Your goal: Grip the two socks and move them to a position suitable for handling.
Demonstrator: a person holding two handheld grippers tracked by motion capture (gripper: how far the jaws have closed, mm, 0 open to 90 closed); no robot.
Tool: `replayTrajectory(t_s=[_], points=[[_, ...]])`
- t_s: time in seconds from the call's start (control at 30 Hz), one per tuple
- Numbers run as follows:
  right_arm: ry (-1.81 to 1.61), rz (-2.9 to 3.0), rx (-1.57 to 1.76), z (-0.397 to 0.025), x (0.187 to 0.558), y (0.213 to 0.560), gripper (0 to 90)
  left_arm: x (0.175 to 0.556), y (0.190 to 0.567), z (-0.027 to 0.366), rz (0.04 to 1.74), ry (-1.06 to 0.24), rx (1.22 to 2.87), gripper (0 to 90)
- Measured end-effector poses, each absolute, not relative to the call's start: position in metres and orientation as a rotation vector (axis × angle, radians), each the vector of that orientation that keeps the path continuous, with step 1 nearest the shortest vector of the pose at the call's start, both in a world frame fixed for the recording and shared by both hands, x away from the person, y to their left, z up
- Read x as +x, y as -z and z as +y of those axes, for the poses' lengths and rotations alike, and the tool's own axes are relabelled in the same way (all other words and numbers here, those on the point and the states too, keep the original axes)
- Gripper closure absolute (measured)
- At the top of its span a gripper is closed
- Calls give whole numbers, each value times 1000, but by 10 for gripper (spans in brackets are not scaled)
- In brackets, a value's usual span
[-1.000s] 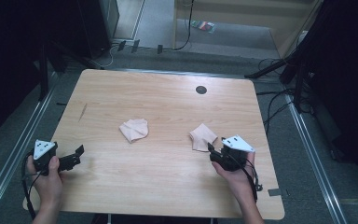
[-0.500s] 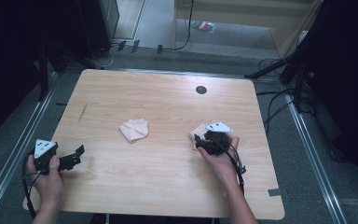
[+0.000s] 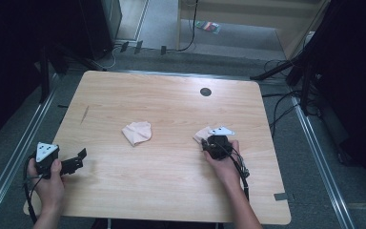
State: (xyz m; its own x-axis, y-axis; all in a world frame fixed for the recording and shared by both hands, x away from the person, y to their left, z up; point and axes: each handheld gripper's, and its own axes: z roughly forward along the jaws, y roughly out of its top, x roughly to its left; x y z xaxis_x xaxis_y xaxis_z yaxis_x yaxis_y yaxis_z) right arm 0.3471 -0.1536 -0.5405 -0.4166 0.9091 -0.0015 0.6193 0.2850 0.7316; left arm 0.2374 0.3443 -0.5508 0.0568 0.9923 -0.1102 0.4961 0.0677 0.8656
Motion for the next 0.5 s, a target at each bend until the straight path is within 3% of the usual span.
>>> replayTrajectory(t_s=[0.07,0.33,0.5], points=[[-930,2138,1377,-154,345,539,840,238,551,343,1584,-818,1544,0],[-1033,2044,1315,-145,317,504,846,234,533,325,1549,-813,1545,0],[-1067,2054,1323,-137,293,482,845,230,513,290,1470,-757,1560,0]])
